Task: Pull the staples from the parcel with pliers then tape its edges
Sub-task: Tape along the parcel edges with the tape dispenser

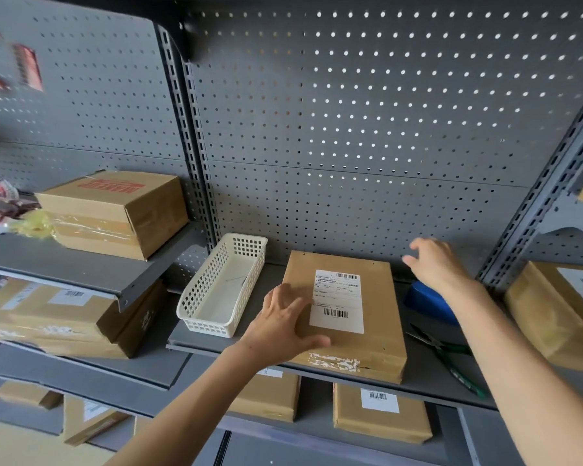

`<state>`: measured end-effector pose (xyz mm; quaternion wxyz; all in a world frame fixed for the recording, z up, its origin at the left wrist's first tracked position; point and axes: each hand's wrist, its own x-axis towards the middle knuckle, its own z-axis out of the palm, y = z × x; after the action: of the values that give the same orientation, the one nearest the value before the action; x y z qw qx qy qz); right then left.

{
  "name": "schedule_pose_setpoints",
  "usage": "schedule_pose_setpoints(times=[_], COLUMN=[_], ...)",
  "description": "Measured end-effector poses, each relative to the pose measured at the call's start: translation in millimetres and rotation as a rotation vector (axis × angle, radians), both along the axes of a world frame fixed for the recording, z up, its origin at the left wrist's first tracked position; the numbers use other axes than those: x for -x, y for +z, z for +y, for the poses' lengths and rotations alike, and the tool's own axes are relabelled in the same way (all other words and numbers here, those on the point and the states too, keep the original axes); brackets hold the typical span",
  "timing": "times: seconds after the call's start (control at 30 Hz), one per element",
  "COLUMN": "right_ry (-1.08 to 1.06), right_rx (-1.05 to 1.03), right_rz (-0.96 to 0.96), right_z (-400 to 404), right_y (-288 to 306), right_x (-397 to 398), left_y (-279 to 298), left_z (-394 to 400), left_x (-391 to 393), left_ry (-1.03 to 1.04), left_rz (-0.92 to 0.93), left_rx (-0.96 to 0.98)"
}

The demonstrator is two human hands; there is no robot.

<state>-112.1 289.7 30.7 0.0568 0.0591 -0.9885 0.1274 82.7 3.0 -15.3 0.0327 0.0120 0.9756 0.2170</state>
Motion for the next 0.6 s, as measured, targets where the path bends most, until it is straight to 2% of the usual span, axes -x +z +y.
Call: schedule_pose_setpoints(times=[0.07,0.2,0.33,0.43,0.6], right_ry=[0.125,0.272,0.222,0.185,0.198], right_rx=[0.074,0.087,0.055,-0.043,-0.122], right_rz=[0.012,-0.150,-0.304,-0.385,-0.363], right_z=[-33.4,-84.3,-104.8,-109.4,-114.0], right_y=[6.5,1.8,-17.1,-32.9,-39.9], right_x=[4.1,12.4,26.2,29.6,26.4], left_y=[-0.4,-3.3,-9.7,-14.2,-19.5], left_z=[2.2,4.0,3.2,5.1,6.5], left_x=[-5.0,-9.8,-9.7,-11.5,-12.4], left_ry=[0.030,0.076,0.089,0.110,0.112], left_rz=[-0.029,-0.035,0.001,0.052,0.082], left_rx=[-0.034,-0.080,-0.074,-0.065,-0.078])
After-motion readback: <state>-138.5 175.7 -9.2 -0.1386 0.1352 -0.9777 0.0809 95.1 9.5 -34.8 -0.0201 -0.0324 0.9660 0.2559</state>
